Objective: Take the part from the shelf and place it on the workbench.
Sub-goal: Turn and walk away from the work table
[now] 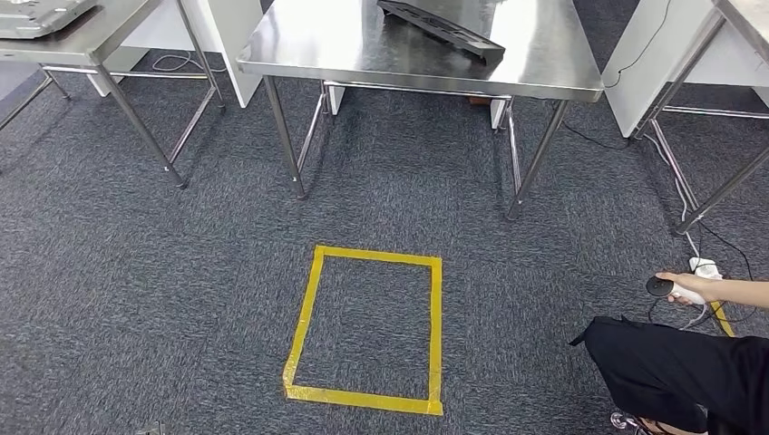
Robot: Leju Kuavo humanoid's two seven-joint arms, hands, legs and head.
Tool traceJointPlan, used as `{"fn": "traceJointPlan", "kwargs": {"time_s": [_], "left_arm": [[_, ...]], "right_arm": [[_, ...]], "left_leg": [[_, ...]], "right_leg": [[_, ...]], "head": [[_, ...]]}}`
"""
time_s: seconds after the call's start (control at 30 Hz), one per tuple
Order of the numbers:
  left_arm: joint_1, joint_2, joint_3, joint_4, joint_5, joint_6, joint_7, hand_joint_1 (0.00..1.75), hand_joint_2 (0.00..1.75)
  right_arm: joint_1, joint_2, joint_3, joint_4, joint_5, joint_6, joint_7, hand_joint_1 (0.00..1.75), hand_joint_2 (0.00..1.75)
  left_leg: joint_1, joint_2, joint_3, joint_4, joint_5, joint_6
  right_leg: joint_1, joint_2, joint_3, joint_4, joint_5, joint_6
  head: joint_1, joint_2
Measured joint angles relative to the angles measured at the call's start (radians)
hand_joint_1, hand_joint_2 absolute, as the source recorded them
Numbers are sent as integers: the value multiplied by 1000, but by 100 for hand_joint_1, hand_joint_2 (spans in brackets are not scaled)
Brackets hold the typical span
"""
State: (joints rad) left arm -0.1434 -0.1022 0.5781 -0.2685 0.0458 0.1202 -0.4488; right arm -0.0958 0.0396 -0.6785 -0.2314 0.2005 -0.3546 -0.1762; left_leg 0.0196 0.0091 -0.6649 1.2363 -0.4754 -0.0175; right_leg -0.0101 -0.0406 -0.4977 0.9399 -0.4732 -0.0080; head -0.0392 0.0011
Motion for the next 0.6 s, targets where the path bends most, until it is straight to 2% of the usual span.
{"fn": "traceJointPlan", "kwargs": {"time_s": [0.03,0.07,0.1,0.13,0.2,0.23,0.27,0.3,0.37,0.4,0.43,0.47,0.5,0.53,0.57,0.6], "left_arm": [[-2,0,0,-2,0,0,0,0,0],[-5,-1,0,-3,-1,0,0,0,0],[-10,-1,0,-5,-2,0,0,0,0],[-14,-1,-1,-6,-3,0,0,0,0],[-17,-2,-1,-6,-6,2,1,0,0],[-16,-3,-1,-6,-6,3,2,0,0],[-15,-4,-1,-6,-6,5,2,0,0],[-15,-5,-1,-6,-6,7,3,0,0],[-16,-7,-1,-6,-6,8,3,0,0],[-15,-7,-1,-6,-6,8,4,0,0],[-14,-8,-1,-6,-6,9,4,0,0],[-13,-8,-1,-6,-6,9,4,0,0],[-12,-9,-1,-6,-6,10,4,0,0],[-13,-9,-1,-6,-6,11,4,0,0],[-13,-10,-1,-6,-6,13,4,0,0],[-13,-11,0,-6,-6,14,4,0,0]], "right_arm": [[0,0,0,0,-1,0,0,0,0],[0,0,-1,0,-1,0,-1,0,0],[0,-1,-1,0,-2,0,-2,0,0],[-1,-1,-2,0,-3,0,-3,0,0],[-3,-2,-4,0,-3,0,-4,0,0],[-4,-3,-5,0,-3,1,-4,0,0],[-3,-3,-6,0,-3,1,-4,0,0],[-2,-4,-7,0,-3,1,-3,0,0],[2,-5,-8,0,-3,1,-3,0,0],[4,-6,-9,0,-3,1,-2,0,0],[5,-6,-10,1,-3,2,-2,0,0],[5,-6,-12,1,-3,2,-2,0,0],[5,-6,-13,1,-3,3,-2,0,0],[5,-6,-14,1,-3,4,-3,0,0],[4,-6,-16,1,-2,4,-3,0,0],[3,-6,-16,1,-1,4,-3,0,0]], "left_leg": [[1,13,51,-61,13,0],[-1,27,99,-128,10,3],[-3,38,135,-184,-1,8],[-7,42,154,-220,-17,15],[-9,28,152,-241,-22,36],[-7,21,148,-246,-18,47],[-5,14,143,-249,-11,58],[-4,8,137,-251,-3,66],[-7,-8,119,-250,10,74],[-9,-16,111,-250,16,75],[-11,-25,104,-250,22,74],[-11,-34,99,-249,28,73],[-12,-43,95,-249,32,71],[-12,-52,93,-249,37,68],[-14,-60,91,-248,40,65],[-15,-67,89,-248,43,60]], "right_leg": [[1,-7,-9,10,2,3],[2,-13,-16,21,3,7],[5,-21,-24,29,4,11],[8,-29,-29,36,6,16],[9,-42,-37,40,11,28],[8,-35,-44,48,7,33],[7,-20,-58,73,-9,35],[5,-1,-80,119,-36,34],[3,29,-139,259,-106,29],[3,33,-161,317,-129,29],[3,34,-167,343,-138,31],[3,36,-150,323,-129,37],[3,40,-113,264,-107,42],[3,54,-64,180,-82,44],[4,69,-21,104,-60,43],[6,80,8,51,-47,38]], "head": [[-1,0],[-1,0],[-1,0],[-1,0],[1,0],[2,0],[5,0],[8,0],[14,0],[15,0],[15,0],[16,0],[16,0],[18,0],[18,0],[18,0]]}}
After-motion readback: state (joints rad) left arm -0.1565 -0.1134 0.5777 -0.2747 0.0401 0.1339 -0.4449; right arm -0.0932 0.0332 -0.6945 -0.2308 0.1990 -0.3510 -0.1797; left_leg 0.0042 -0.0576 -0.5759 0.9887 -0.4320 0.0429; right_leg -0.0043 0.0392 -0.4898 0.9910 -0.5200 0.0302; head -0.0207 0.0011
